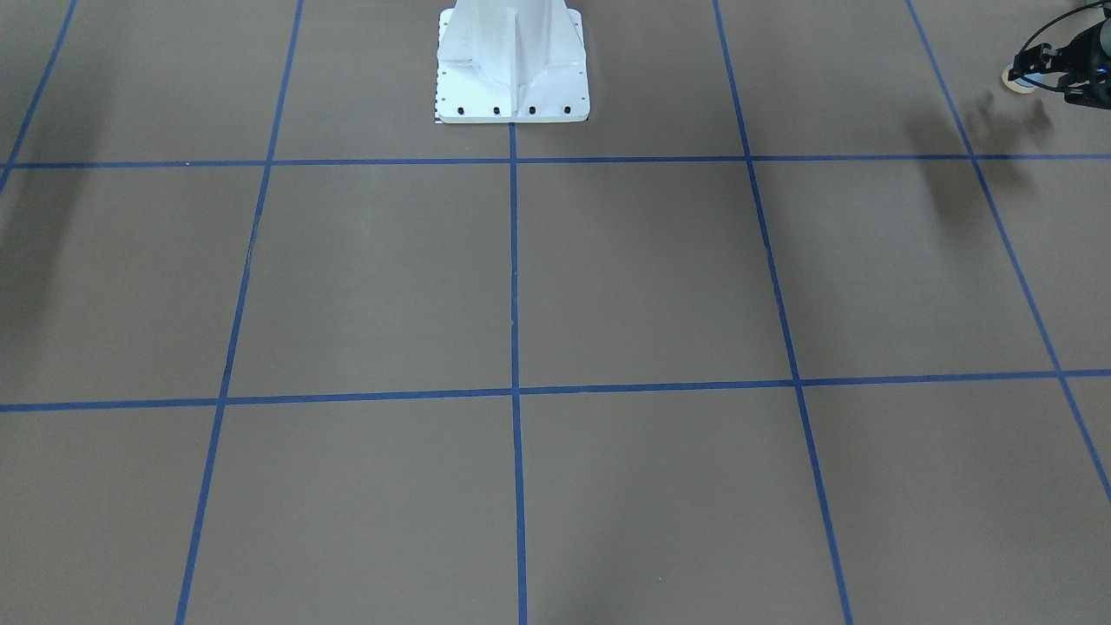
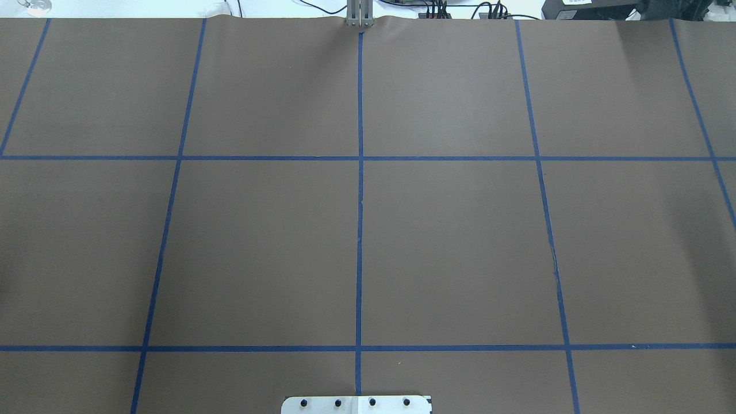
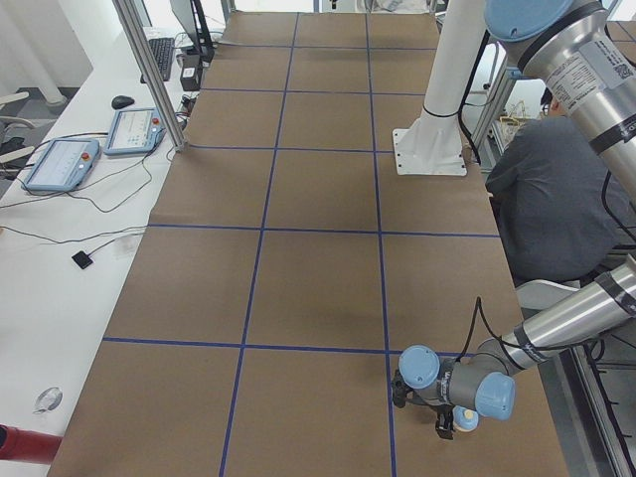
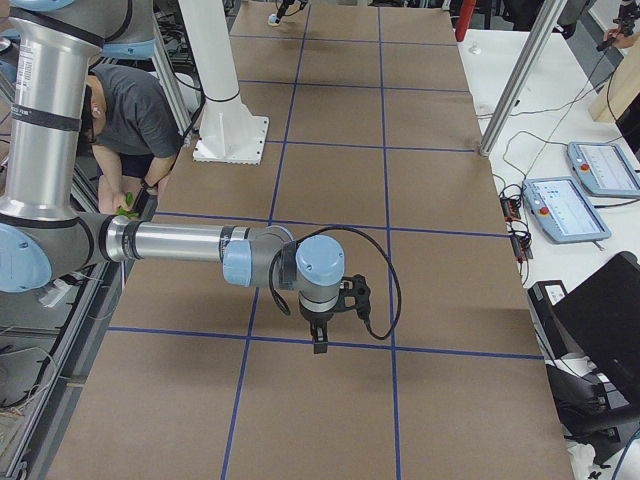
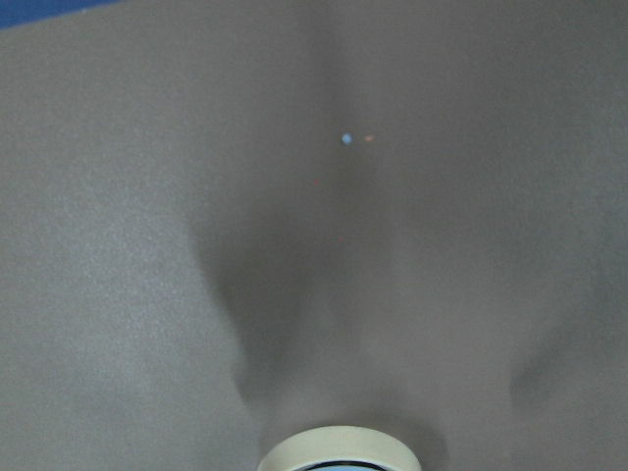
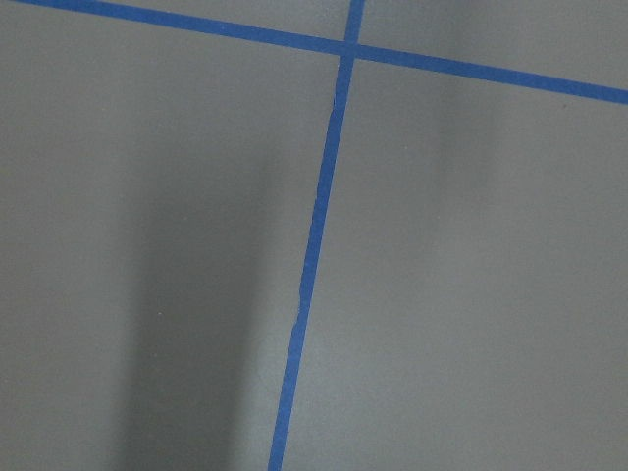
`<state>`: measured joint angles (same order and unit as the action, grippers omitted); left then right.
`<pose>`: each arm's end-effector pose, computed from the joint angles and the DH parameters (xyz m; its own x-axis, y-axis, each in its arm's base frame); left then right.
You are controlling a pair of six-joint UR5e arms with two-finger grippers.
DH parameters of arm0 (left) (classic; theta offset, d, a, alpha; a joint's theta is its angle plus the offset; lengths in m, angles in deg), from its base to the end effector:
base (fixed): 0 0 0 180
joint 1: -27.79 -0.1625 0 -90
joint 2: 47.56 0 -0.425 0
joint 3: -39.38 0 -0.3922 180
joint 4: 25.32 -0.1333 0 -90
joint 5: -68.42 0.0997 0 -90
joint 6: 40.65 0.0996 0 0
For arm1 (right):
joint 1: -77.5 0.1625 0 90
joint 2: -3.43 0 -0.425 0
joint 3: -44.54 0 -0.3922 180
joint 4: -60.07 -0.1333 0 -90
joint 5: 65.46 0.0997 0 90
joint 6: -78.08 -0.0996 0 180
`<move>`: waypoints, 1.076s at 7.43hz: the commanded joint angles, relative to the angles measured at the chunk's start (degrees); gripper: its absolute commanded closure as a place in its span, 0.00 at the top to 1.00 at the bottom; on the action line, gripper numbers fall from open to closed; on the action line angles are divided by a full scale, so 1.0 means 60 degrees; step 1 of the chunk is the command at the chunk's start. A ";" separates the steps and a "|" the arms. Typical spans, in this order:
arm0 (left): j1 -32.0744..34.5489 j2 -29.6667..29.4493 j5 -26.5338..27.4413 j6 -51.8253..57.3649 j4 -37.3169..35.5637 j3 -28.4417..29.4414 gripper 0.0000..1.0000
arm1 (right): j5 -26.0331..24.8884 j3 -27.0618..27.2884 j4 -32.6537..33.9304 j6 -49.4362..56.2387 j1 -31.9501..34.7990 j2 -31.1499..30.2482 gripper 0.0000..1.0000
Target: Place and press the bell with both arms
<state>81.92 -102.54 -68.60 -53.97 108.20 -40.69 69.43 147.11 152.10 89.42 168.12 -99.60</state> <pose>0.0282 -0.1421 0.8580 0.6830 0.1877 -0.7059 -0.4403 0.8769 -0.1928 0.0673 -0.3922 0.6545 0.6964 -0.1589 0.6999 0.1286 0.9870 0.0960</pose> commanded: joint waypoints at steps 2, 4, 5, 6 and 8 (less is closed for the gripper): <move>-0.0817 -0.0095 0.0102 -0.0607 -0.0018 0.0145 1.00 | 0.0019 0.0029 0.0000 0.0000 0.0000 -0.0011 1.00; -0.0921 -0.0095 0.0162 -0.0563 -0.0003 0.0381 0.99 | 0.0019 0.0029 0.0000 0.0000 0.0000 -0.0011 1.00; -0.0950 -0.0095 0.0162 -0.0563 -0.0003 0.0396 0.99 | 0.0034 0.0043 0.0000 0.0000 0.0000 0.0004 1.00; -0.0994 -0.0095 0.0162 -0.0563 -0.0003 0.0396 0.99 | 0.0034 0.0044 0.0000 0.0000 0.0000 -0.0011 1.00; -0.1082 -0.0095 0.0162 -0.0548 -0.0003 0.0410 0.98 | 0.0049 0.0058 0.0000 -0.0015 0.0000 0.0004 1.00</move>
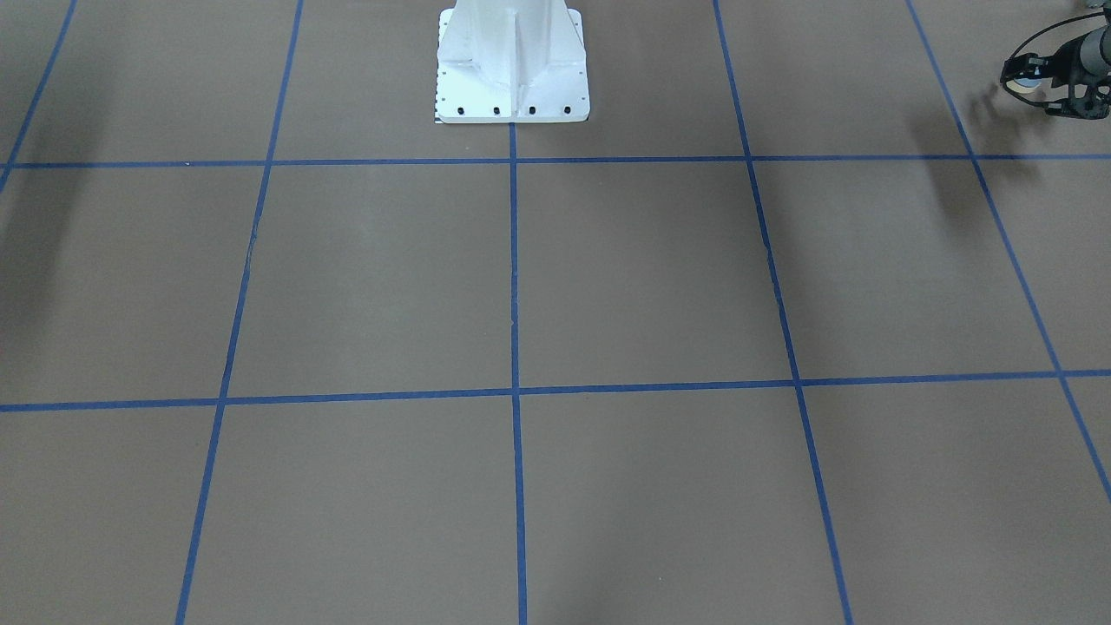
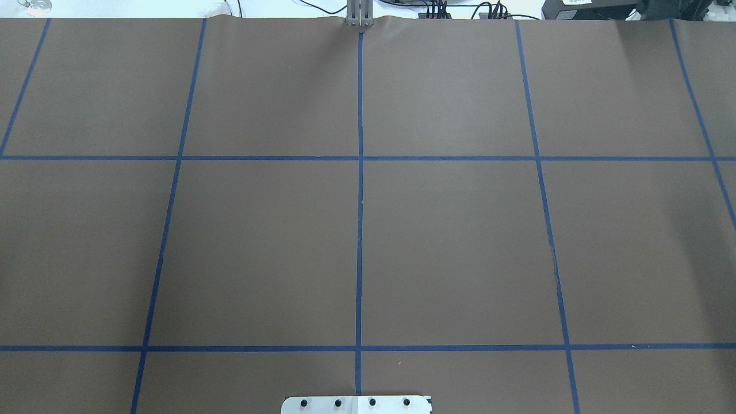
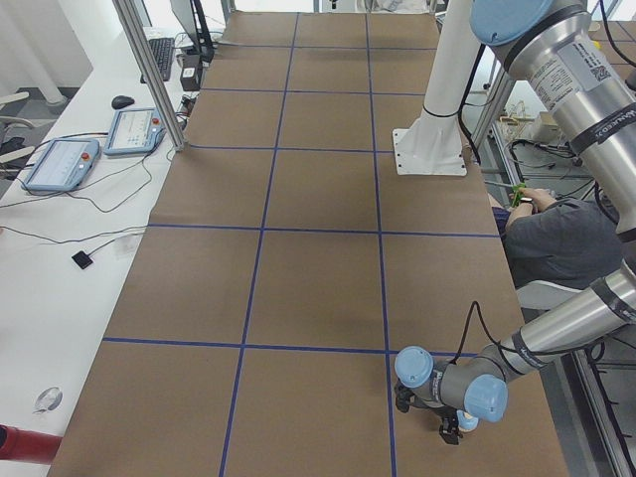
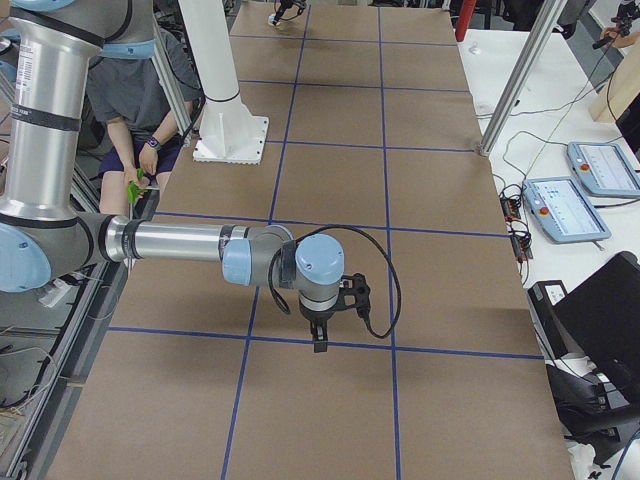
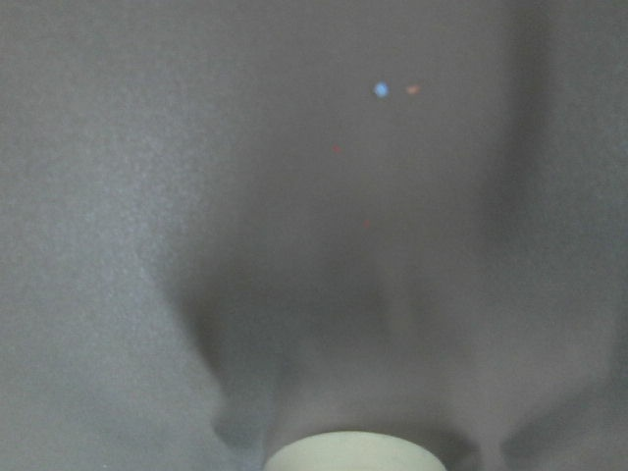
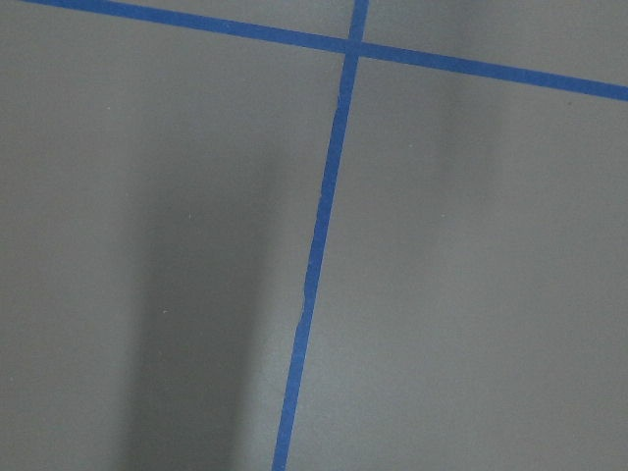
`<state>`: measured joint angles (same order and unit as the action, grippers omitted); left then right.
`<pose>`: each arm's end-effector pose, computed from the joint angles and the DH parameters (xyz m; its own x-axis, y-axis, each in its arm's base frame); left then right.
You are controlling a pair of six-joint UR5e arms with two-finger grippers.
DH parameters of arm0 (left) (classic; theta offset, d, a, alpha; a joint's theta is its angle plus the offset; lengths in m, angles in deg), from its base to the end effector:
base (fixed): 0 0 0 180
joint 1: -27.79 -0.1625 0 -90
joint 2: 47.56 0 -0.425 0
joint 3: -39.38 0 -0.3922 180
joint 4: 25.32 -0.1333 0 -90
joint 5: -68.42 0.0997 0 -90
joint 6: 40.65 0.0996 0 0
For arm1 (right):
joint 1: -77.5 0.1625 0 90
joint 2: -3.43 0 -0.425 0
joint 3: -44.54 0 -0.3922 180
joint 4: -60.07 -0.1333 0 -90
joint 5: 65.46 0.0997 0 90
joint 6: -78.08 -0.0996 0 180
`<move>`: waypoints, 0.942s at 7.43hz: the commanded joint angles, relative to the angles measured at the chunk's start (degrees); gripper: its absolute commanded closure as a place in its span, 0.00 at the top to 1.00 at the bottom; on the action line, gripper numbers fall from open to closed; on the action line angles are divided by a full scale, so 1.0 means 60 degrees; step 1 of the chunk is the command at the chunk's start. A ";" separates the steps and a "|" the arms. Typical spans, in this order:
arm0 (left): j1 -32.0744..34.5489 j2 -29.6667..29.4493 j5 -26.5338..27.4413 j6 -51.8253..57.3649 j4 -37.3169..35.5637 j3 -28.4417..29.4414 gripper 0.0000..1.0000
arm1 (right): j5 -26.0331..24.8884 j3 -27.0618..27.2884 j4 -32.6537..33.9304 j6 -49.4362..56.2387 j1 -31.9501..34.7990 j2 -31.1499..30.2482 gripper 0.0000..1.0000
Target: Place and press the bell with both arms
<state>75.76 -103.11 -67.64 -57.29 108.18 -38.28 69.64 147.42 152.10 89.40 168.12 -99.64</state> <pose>0.0371 -0.1331 0.8735 0.7118 0.2034 -0.6723 -0.4849 0.8348 -0.2608 0.0670 -0.3923 0.6519 0.6939 -0.1617 0.7016 0.1279 0.9866 0.1010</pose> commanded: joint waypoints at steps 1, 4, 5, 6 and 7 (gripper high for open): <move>-0.0083 0.0000 0.0001 0.0006 0.0000 0.0053 0.95 | 0.0056 0.0007 -0.0015 -0.0012 0.0000 0.0010 1.00; -0.0157 0.0000 0.0001 0.0050 0.0000 0.0082 0.91 | 0.0056 0.0007 -0.0015 -0.0012 0.0000 0.0010 1.00; -0.0171 0.0000 0.0001 0.0050 0.0000 0.0082 0.91 | 0.0056 0.0007 -0.0015 -0.0012 0.0000 0.0010 1.00; -0.0200 0.0000 0.0001 0.0065 0.0000 0.0082 0.91 | 0.0056 0.0007 -0.0015 -0.0012 0.0000 0.0010 1.00; -0.0215 0.0000 0.0001 0.0079 0.0000 0.0082 0.91 | 0.0100 0.0007 -0.0015 -0.0012 0.0000 0.0010 1.00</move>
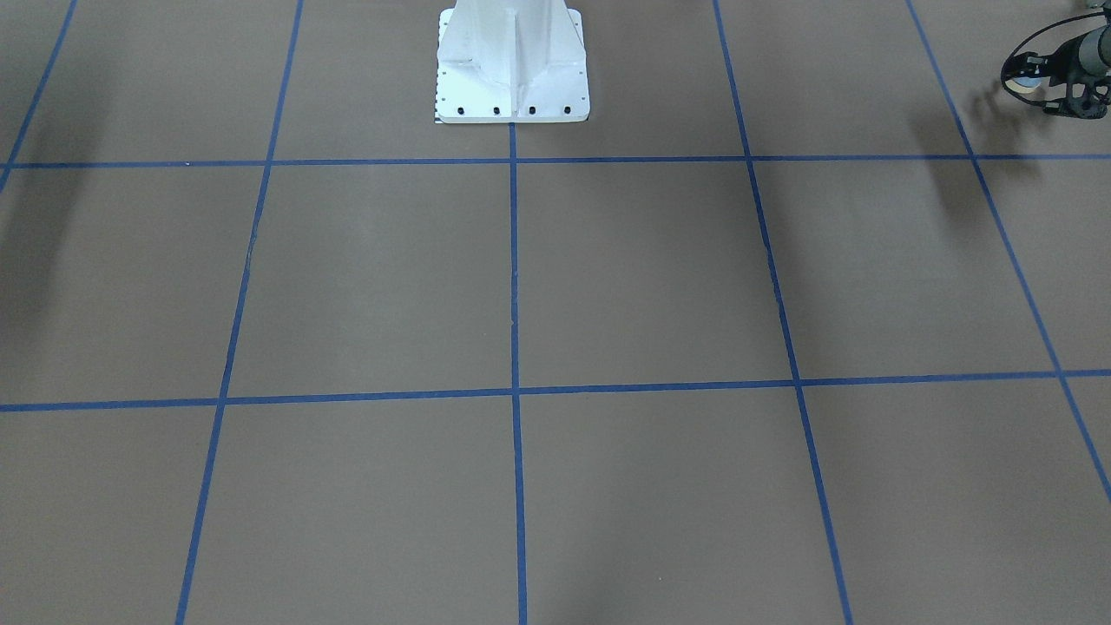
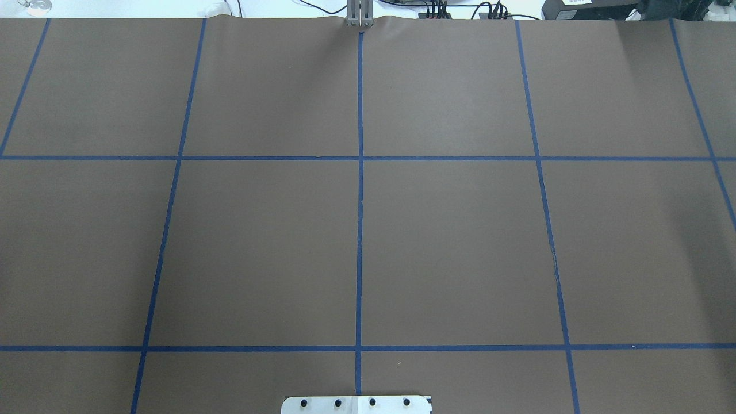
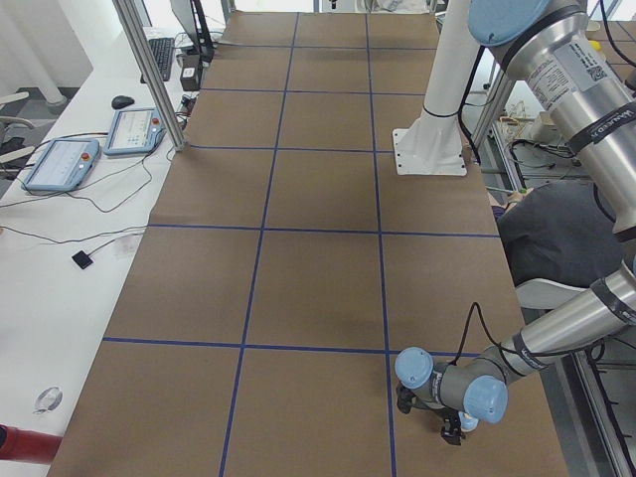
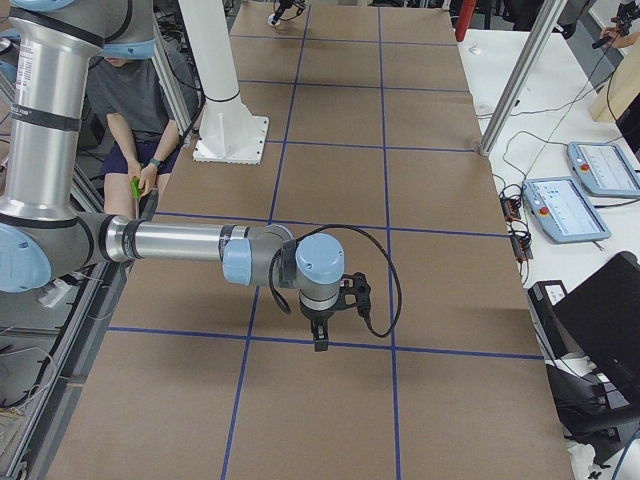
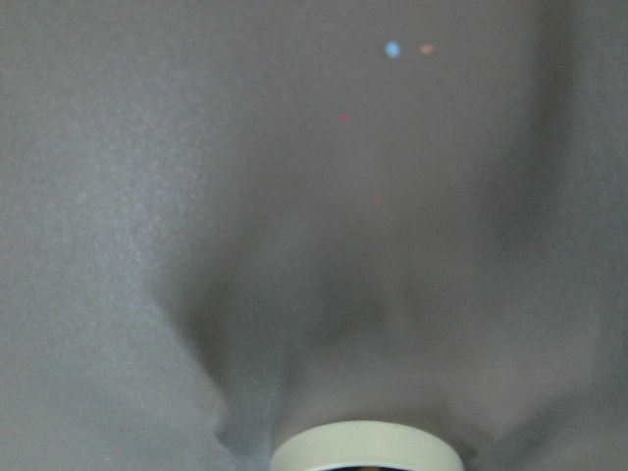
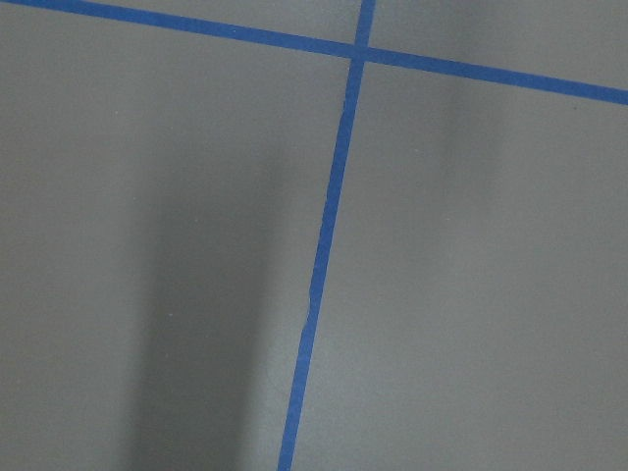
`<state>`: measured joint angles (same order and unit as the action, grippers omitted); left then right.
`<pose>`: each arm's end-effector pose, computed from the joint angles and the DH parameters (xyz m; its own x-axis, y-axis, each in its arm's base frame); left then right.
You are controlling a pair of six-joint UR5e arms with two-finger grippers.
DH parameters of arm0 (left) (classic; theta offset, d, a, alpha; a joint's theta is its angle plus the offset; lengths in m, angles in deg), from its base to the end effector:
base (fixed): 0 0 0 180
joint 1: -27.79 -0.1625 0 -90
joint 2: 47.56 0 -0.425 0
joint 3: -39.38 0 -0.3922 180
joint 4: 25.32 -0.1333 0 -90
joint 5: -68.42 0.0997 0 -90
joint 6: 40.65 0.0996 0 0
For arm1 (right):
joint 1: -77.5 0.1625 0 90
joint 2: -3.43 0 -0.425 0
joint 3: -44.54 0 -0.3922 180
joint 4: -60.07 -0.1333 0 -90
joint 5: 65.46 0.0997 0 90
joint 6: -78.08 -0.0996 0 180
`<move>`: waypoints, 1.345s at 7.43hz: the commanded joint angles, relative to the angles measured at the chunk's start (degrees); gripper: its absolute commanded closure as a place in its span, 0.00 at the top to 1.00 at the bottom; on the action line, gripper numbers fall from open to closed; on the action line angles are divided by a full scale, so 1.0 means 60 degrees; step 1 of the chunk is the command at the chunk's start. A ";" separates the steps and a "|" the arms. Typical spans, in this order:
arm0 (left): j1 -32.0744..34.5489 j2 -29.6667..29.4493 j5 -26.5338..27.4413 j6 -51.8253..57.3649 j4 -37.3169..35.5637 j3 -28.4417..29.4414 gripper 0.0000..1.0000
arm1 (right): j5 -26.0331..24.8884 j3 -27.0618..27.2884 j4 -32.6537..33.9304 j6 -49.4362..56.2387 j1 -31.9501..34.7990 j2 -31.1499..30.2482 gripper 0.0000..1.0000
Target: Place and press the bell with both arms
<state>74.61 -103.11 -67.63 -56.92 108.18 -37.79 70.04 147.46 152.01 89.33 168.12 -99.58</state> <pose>0.0376 -0.1301 0.8767 0.7083 0.2188 -0.6711 -0.5046 0.8218 -0.2645 0.0665 -0.3930 0.6505 0.6892 -0.1627 0.7060 0.1261 0.9865 0.1043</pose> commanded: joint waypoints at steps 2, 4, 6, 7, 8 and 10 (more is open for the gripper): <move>-0.0040 0.0000 0.0000 0.0018 0.0029 0.0001 0.81 | 0.0063 0.0000 0.0000 -0.0001 0.0000 0.0000 1.00; -0.0069 0.0000 0.0000 0.0018 0.0044 0.0001 0.76 | 0.0063 0.0000 0.0000 -0.0001 0.0000 0.0000 1.00; -0.0069 0.0015 -0.0015 0.0032 0.0116 0.0001 0.58 | 0.0063 0.0058 0.0000 -0.0001 0.0000 0.0000 1.00; -0.0083 0.0044 -0.0015 0.0003 0.0233 -0.0014 0.46 | 0.0063 0.0073 0.0000 -0.0001 0.0000 0.0000 1.00; -0.0084 0.0174 -0.0015 -0.0012 0.0510 -0.0014 0.41 | 0.0063 0.0073 0.0000 -0.0001 0.0000 0.0000 1.00; -0.0098 0.0278 -0.0015 -0.0012 0.0731 -0.0014 0.31 | 0.0063 0.0073 0.0000 -0.0001 0.0000 0.0000 1.00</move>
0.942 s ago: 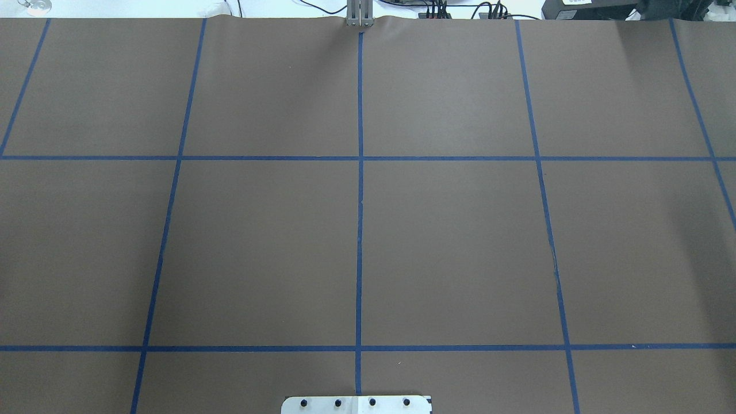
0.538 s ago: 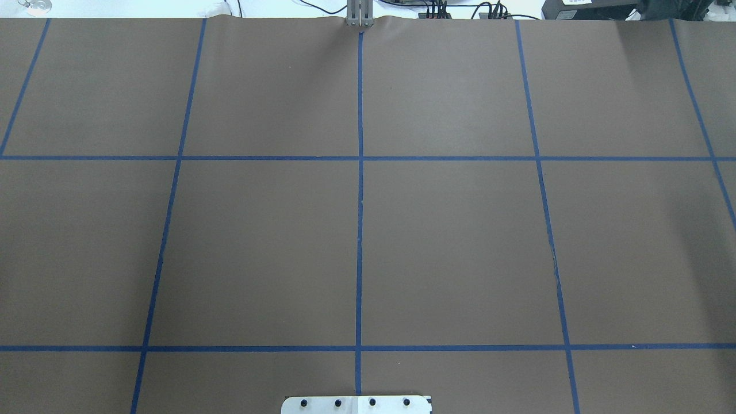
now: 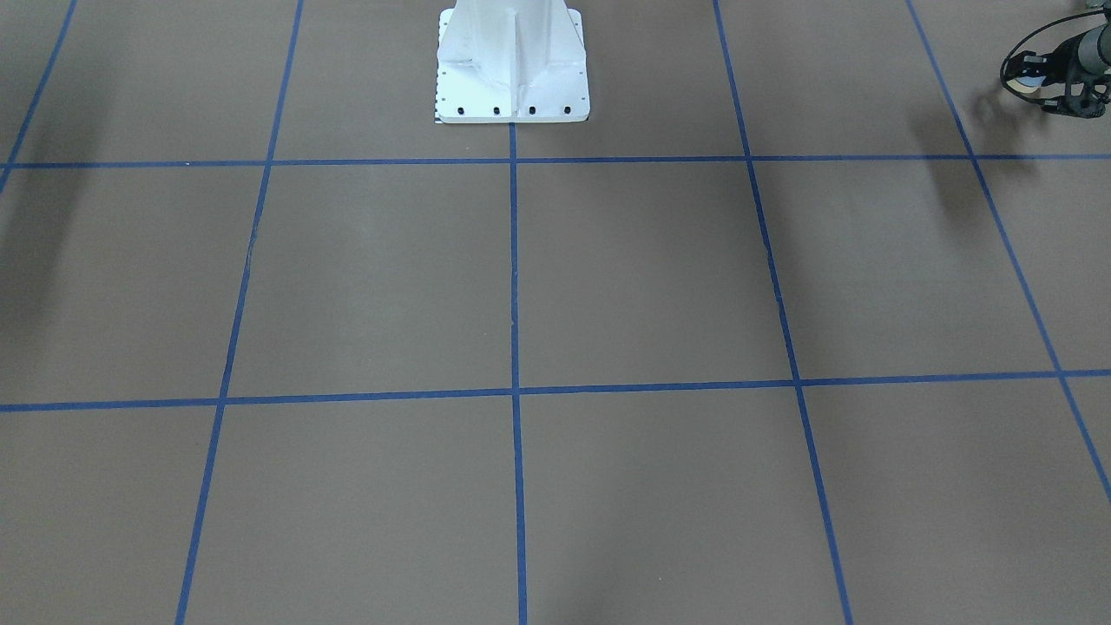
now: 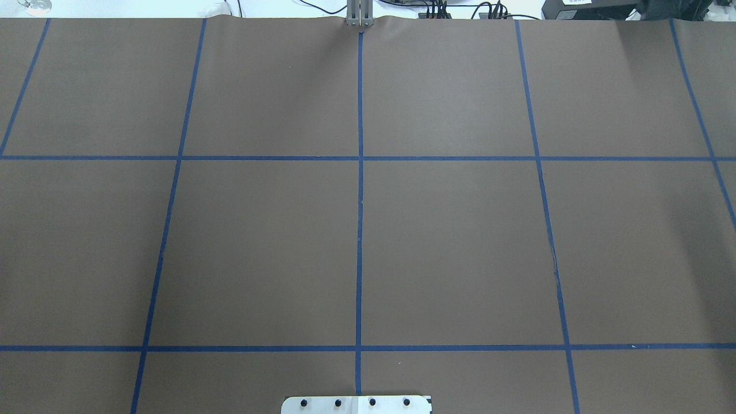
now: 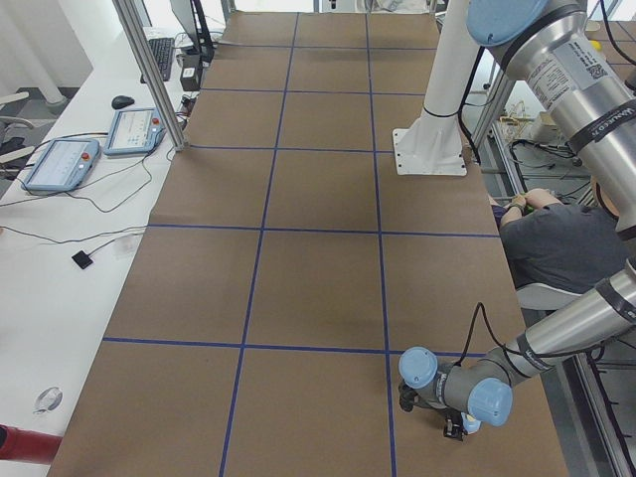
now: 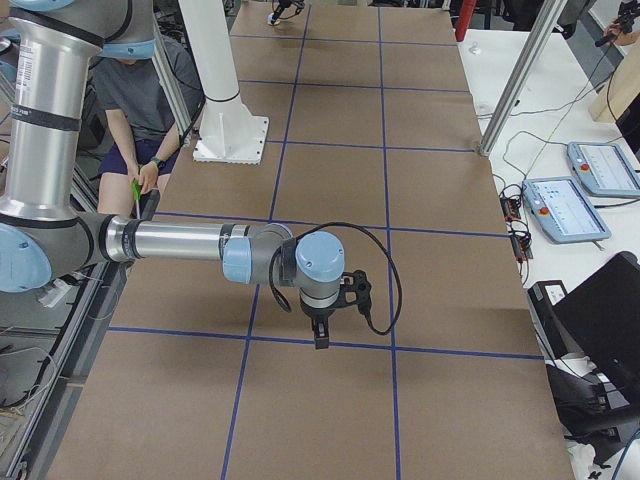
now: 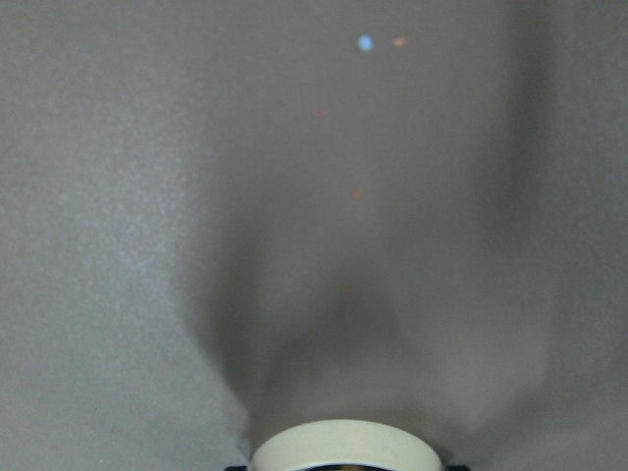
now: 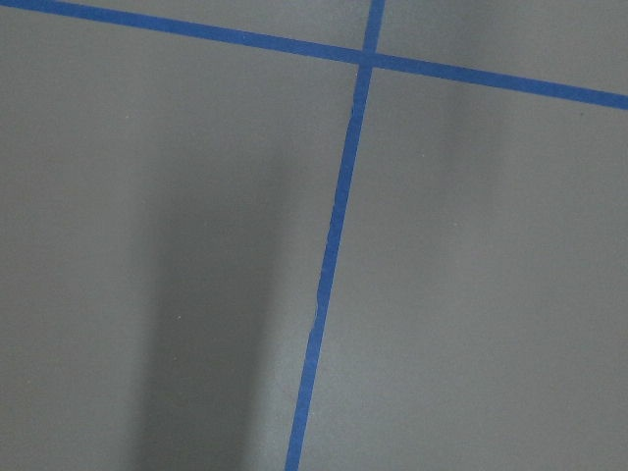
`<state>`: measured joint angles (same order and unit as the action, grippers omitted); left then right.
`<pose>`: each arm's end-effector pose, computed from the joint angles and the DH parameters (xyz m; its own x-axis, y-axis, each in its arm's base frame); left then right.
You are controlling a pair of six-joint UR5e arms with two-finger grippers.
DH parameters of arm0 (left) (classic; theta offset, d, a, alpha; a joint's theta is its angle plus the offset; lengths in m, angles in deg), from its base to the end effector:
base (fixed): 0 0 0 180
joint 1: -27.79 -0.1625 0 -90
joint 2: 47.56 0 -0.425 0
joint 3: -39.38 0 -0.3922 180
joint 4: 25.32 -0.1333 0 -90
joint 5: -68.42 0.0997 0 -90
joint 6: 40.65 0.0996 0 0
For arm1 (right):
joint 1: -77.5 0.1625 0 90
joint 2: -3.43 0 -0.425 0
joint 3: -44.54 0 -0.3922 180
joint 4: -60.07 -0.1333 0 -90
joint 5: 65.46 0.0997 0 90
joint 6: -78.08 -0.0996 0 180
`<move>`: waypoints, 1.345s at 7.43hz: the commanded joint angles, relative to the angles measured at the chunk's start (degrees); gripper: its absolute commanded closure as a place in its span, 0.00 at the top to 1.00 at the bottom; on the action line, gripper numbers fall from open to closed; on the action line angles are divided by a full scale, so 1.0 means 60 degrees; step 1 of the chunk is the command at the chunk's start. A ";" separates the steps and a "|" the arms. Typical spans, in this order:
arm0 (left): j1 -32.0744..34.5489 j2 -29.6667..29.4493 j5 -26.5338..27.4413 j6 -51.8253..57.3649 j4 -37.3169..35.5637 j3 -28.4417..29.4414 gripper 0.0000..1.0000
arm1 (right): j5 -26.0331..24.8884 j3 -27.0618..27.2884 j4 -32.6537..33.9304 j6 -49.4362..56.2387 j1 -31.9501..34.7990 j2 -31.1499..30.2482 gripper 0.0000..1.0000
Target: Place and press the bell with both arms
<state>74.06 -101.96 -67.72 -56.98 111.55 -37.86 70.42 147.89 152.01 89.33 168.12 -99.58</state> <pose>0.0323 -0.1228 0.8728 0.6872 0.2435 -0.6844 -0.5187 0.8241 -0.2276 0.0661 -0.3935 0.6464 0.6846 -0.1680 0.7093 0.1252 0.9857 0.1126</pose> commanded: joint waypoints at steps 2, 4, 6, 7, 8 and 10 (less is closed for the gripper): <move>0.0023 0.0160 -0.0015 -0.0047 0.0477 -0.0118 0.29 | 0.0000 0.0001 0.0000 -0.0014 0.0000 0.0015 1.00; 0.0155 0.0189 -0.0015 -0.0106 0.0507 -0.0498 0.24 | 0.0000 -0.0043 0.0015 -0.0015 0.0000 0.0015 1.00; 0.0373 0.0116 -0.0015 -0.0106 0.0493 -0.0791 0.23 | 0.0000 -0.0101 0.0015 -0.0015 0.0000 0.0015 1.00; 0.1143 0.0044 0.0000 -0.0106 0.0464 -0.0952 0.20 | 0.0000 -0.0087 0.0015 -0.0029 0.0000 0.0015 1.00; 0.1528 -0.0030 0.0014 -0.0106 0.0463 -0.1012 0.17 | -0.0015 -0.0130 0.0015 -0.0058 0.0000 0.0015 1.00; 0.2376 -0.0437 0.0290 -0.0091 0.0434 -0.1173 0.13 | -0.0015 -0.0203 0.0029 -0.0044 0.0000 0.0000 1.00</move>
<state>84.56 -102.83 -67.23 -57.59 114.27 -44.30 70.35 146.97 152.11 89.10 168.12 -99.54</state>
